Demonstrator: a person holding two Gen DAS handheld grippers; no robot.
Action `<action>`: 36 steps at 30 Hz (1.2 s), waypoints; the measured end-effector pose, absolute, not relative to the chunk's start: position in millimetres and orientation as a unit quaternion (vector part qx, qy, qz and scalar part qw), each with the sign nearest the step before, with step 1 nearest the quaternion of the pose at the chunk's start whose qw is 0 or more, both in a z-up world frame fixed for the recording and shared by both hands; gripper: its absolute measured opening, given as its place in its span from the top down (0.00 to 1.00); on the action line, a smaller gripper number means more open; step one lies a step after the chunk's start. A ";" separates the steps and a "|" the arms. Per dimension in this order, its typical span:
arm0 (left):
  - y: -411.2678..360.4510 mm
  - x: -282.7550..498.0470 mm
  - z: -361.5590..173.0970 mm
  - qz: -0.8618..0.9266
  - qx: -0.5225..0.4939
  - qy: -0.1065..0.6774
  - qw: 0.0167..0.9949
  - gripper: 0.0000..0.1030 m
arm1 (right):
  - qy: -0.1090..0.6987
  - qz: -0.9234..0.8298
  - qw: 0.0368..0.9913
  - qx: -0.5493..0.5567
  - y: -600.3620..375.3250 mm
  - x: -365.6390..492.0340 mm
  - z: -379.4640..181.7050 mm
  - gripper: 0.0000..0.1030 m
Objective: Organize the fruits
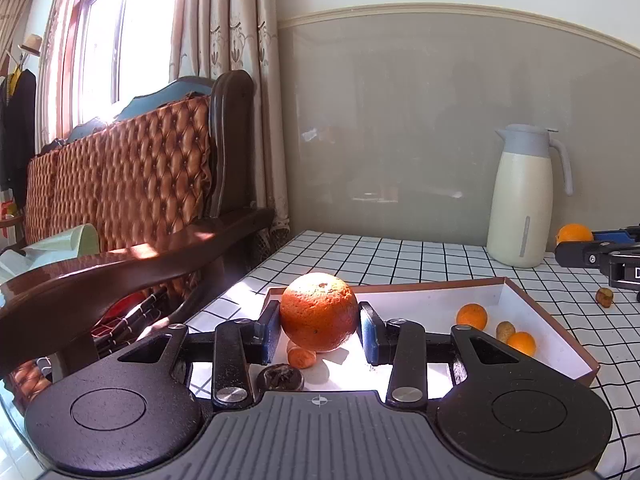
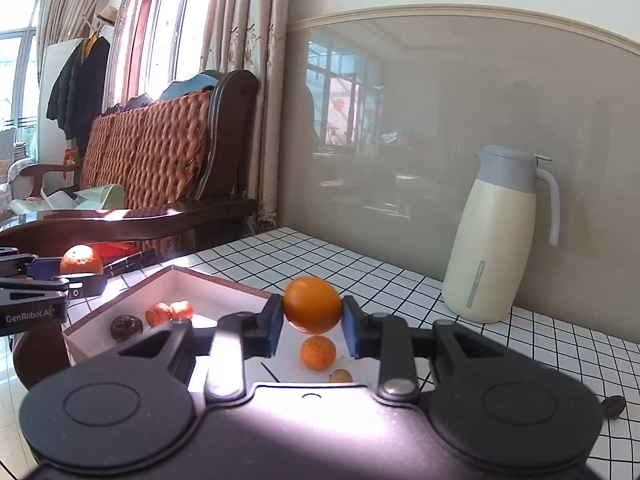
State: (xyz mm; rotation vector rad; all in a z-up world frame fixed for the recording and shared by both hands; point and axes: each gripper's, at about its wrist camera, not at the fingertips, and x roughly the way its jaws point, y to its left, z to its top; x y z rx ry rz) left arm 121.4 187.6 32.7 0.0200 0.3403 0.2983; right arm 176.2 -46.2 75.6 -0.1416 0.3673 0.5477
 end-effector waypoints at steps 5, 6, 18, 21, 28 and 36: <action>193.6 135.7 35.6 0.151 0.008 0.167 0.974 0.61 | 0.179 0.258 0.947 -0.063 -50.5 187.3 76.2 0.78; 194.9 139.1 35.7 0.151 0.008 0.168 0.974 0.61 | 0.179 0.257 0.948 -0.063 -50.1 188.9 76.3 0.78; 206.6 171.6 34.9 0.154 -0.003 0.175 0.972 0.61 | 0.181 0.244 0.951 -0.064 -43.8 220.3 72.3 0.78; 210.2 179.5 32.4 0.157 -0.001 0.179 0.971 0.61 | 0.188 0.238 0.951 -0.056 -45.2 229.4 68.9 0.78; 224.6 194.8 27.3 0.165 -0.005 0.191 0.968 0.61 | 0.197 0.236 0.950 -0.052 -43.1 241.2 64.3 0.78; 228.7 207.5 23.4 0.160 -0.006 0.199 0.967 0.61 | 0.206 0.235 0.948 -0.053 -40.1 250.1 59.6 0.78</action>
